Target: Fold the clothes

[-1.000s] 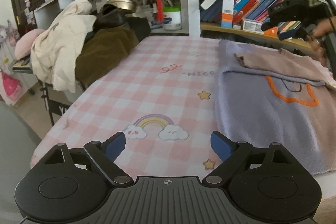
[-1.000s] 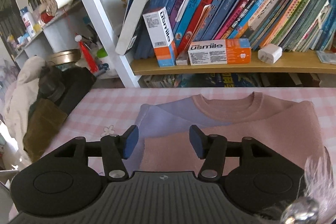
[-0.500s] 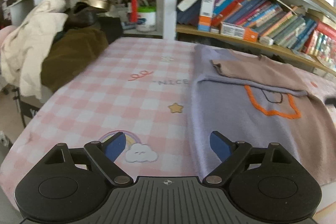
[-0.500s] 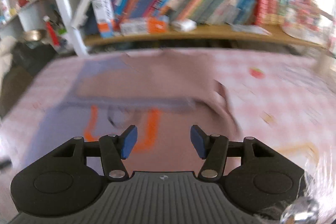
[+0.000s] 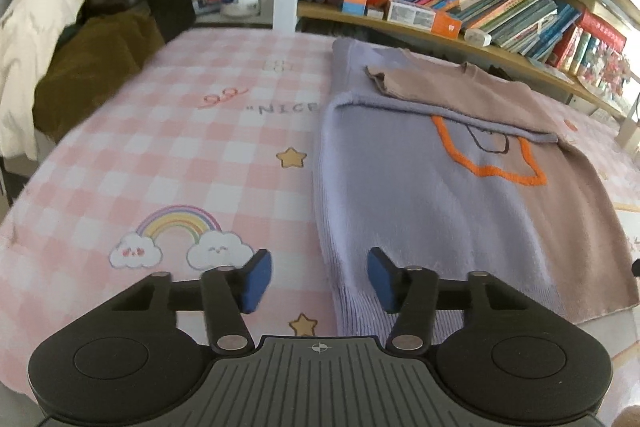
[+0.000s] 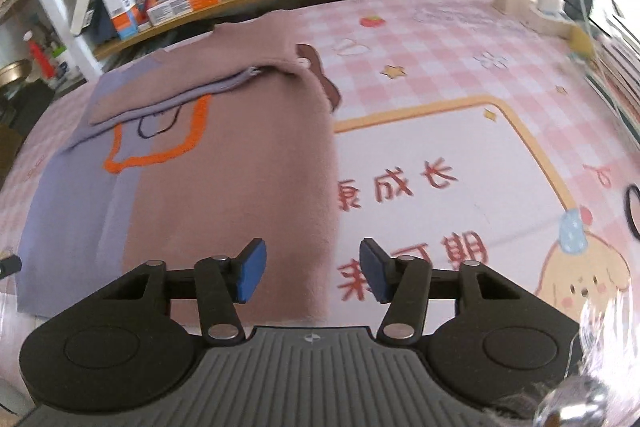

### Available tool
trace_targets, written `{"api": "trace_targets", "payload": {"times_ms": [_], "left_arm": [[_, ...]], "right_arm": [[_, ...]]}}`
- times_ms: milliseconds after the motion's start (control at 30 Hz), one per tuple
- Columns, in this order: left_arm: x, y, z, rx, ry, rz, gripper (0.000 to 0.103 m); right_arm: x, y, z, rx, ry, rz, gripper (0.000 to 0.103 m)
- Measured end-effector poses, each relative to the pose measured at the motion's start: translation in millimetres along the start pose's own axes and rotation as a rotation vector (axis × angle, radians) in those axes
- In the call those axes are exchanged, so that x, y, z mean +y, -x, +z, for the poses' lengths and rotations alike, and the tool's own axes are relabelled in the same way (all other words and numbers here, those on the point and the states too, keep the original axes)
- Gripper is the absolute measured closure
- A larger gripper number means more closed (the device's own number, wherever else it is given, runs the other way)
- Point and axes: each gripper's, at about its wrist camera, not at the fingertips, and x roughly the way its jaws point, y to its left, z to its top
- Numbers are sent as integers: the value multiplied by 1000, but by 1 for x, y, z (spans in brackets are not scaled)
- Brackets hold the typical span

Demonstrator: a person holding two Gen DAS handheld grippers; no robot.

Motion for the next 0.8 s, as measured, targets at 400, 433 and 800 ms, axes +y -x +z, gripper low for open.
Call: {"api": "trace_targets", "payload": {"times_ms": [400, 433, 800], "left_arm": [[0, -9, 1, 28, 77, -61, 97], [-4, -7, 2, 16, 57, -59, 97], [-1, -10, 4, 52, 75, -82, 91]], "right_arm": [[-2, -10, -3, 27, -40, 34, 74], [1, -11, -3, 31, -37, 50, 83], [2, -11, 3, 19, -58, 141, 83]]}}
